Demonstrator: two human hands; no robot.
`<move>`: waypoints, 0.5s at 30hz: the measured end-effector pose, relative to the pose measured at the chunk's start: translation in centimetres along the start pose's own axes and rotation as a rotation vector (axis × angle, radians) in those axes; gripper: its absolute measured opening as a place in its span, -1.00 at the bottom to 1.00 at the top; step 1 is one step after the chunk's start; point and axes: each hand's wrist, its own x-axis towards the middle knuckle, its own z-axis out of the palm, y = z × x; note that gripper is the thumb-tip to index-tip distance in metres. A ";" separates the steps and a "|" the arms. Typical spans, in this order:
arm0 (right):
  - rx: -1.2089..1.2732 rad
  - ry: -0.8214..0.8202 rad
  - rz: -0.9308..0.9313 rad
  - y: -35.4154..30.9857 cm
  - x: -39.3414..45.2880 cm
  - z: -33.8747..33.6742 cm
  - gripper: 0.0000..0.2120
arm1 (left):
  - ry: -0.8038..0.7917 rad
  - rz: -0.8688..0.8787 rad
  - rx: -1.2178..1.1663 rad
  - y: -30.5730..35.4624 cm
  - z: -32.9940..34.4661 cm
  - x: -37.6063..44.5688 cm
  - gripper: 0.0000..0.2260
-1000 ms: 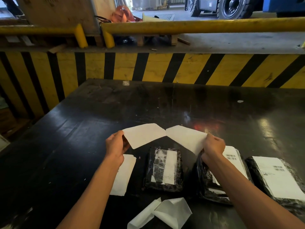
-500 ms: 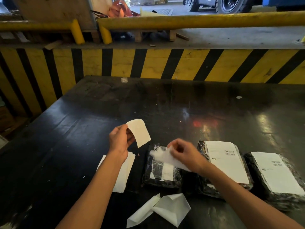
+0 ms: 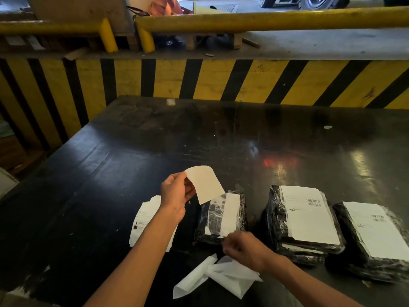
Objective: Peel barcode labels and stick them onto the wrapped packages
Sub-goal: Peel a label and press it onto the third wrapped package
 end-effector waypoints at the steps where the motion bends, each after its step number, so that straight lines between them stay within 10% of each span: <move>1: 0.026 0.114 -0.048 -0.4 -0.1 -0.2 -0.88 | -0.001 -0.009 -0.002 -0.1 0.1 0.0 -0.95; 7: -0.192 0.720 -0.261 -3.4 1.2 -2.3 -0.64 | -0.031 -0.059 -0.048 -0.6 1.3 -0.3 -0.94; 15: -0.241 0.836 -0.234 -4.1 2.8 -3.9 -0.57 | -0.097 -0.109 -0.094 -0.1 2.4 -1.1 -0.91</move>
